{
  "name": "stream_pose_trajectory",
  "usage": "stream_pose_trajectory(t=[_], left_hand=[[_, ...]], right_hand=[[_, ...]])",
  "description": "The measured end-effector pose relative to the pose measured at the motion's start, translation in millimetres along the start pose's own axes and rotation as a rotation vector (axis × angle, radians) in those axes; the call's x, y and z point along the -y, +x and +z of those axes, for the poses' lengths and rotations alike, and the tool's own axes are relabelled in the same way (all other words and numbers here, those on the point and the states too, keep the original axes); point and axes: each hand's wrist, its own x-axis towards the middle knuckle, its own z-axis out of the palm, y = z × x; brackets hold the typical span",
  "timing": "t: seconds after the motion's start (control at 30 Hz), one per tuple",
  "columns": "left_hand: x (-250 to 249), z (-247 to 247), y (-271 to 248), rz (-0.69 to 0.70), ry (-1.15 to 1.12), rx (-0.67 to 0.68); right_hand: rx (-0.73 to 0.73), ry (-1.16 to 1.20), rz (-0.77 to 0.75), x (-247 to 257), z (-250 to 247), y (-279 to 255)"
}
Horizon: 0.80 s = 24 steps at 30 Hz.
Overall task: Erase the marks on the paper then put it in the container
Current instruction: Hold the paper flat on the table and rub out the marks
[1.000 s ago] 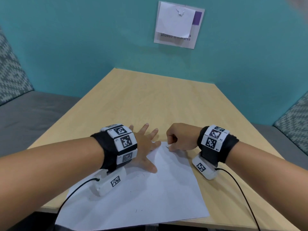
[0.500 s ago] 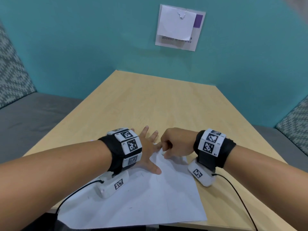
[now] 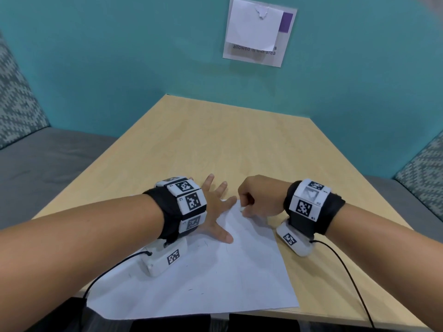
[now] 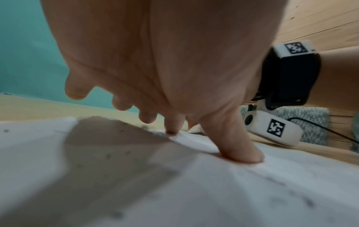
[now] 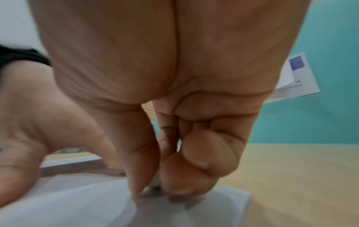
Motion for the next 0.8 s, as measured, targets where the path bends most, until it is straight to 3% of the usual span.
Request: stream_pose_trajectory(t=[0.13,0.27,0.43,0.6,0.8], left_hand=[[1.9,-1.4,0.0,0.009,-0.053,0.018],[1.2,-0.1,2.4,-0.014,-0.004,0.036],[2.8,-0.6,0.6,0.010,-0.018,0.019],[-0.9,-0.5,-0.8,-0.018,0.037,0.013],[-9.3,-12.9,6.0,0.040,0.022,0.019]], right_hand=[[0.065,0.029,-0.132,18.4,12.4,-11.9],[-0.005,0.014,-0.045,2.0,2.7,-7.2],[0.064,0.032,-0.131,15.9,13.9,-15.4],[-0.007,-0.008,0.040,-17.8,-2.4,-3.5],[-0.015,0.030,0.046,-22.9,0.1,2.1]])
